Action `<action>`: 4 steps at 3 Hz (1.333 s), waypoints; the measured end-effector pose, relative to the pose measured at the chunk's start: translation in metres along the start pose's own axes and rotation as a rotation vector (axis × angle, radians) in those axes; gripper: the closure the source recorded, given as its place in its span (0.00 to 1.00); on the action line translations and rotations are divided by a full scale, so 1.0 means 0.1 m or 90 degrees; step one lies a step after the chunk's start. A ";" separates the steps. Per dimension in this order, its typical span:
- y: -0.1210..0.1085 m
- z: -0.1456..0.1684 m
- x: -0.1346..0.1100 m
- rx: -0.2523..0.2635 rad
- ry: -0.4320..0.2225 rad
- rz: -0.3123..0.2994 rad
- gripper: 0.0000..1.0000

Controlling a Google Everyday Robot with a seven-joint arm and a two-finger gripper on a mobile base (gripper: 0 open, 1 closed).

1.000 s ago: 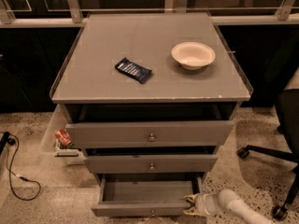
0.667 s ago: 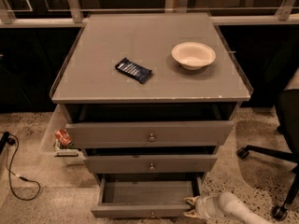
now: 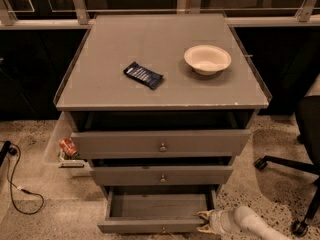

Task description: Open bottom drawer

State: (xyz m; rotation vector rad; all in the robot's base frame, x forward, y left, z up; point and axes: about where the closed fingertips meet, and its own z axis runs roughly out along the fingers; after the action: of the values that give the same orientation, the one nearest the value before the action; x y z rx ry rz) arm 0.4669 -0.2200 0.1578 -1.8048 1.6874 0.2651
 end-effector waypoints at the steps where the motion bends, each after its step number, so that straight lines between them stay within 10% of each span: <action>1: -0.01 0.04 0.00 -0.015 -0.018 0.010 0.35; 2: -0.01 0.03 0.00 -0.015 -0.018 0.010 0.37; 4: 0.26 -0.05 0.03 -0.025 -0.040 0.023 0.84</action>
Offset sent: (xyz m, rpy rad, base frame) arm -0.0592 -0.0133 -0.0287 0.1554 0.0951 0.0620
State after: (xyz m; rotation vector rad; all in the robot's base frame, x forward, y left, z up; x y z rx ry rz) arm 0.4412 -0.2250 0.1519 -1.7773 1.6823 0.3684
